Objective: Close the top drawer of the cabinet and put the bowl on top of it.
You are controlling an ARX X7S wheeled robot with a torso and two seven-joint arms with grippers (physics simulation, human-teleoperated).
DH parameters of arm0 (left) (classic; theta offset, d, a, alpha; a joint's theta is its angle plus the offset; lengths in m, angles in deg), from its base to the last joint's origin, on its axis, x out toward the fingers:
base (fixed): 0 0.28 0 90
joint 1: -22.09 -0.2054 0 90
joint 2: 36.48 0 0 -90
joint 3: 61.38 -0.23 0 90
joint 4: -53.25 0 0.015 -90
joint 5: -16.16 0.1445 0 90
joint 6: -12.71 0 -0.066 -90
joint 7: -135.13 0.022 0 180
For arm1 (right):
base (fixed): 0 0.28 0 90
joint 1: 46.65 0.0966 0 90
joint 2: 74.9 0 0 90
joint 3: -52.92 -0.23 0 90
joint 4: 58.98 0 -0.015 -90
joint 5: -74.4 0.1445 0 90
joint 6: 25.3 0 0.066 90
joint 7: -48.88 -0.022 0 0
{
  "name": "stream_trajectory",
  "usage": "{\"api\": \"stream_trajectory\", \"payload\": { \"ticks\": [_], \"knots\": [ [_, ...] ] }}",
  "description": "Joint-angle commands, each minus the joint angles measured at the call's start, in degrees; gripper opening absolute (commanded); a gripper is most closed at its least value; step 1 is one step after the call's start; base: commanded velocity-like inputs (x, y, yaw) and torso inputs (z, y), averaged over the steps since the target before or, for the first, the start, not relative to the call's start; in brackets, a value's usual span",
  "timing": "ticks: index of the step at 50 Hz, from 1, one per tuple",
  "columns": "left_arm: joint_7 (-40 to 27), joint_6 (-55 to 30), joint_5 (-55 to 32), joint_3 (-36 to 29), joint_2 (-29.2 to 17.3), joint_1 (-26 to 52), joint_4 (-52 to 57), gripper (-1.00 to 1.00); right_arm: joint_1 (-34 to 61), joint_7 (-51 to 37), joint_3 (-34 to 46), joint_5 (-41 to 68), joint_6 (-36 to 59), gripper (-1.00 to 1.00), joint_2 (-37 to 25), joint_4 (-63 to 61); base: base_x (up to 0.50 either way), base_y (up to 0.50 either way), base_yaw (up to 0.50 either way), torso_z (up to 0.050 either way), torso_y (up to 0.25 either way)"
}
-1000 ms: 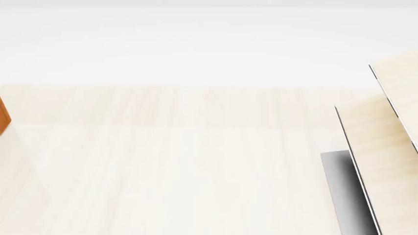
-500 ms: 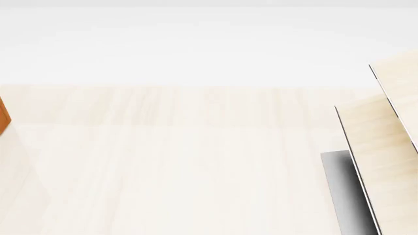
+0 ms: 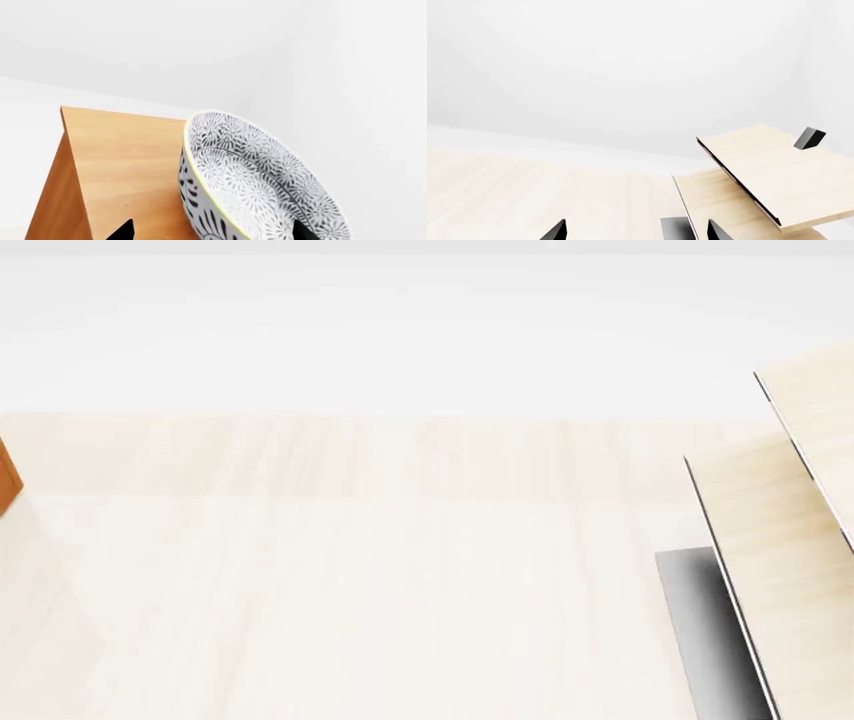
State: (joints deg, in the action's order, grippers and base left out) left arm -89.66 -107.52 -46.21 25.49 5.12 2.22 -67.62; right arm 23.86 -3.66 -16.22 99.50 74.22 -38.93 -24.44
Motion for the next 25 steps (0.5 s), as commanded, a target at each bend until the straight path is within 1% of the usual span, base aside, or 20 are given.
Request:
{"api": "stream_trajectory", "payload": {
  "ticks": [1,9,14,23,25],
  "knots": [
    [-1.03,-1.47,-2.55,1.64,-0.72,-1.44,3.46,1.0,-0.47,0.1,0.14,-0.37,-0.94,1.0,-0.12,0.54,0.0,0.0,0.0,0.0,0.0],
    [-2.41,-2.62,-4.64,3.08,-1.45,-2.59,6.92,1.0,-0.46,0.11,0.25,-0.48,-1.17,1.0,-0.18,0.62,0.0,0.0,0.0,0.0,0.0],
    [-2.41,-2.72,-4.57,3.08,-1.65,-2.48,6.95,1.0,-0.24,0.24,0.4,-0.41,-1.22,1.0,-0.07,0.87,0.0,0.0,0.0,0.0,0.0],
    [-3.4,-3.23,-6.76,5.18,-2.81,-4.74,10.36,1.0,-0.09,0.3,0.47,-0.23,-1.29,1.0,-0.23,0.69,0.0,0.0,0.0,0.0,0.0],
    [-3.77,-3.87,-8.64,6.39,-2.83,-5.01,11.39,1.0,-0.25,0.28,0.49,-0.35,-1.46,1.0,-0.26,0.74,0.0,0.0,0.0,0.0,0.0]
  ]
}}
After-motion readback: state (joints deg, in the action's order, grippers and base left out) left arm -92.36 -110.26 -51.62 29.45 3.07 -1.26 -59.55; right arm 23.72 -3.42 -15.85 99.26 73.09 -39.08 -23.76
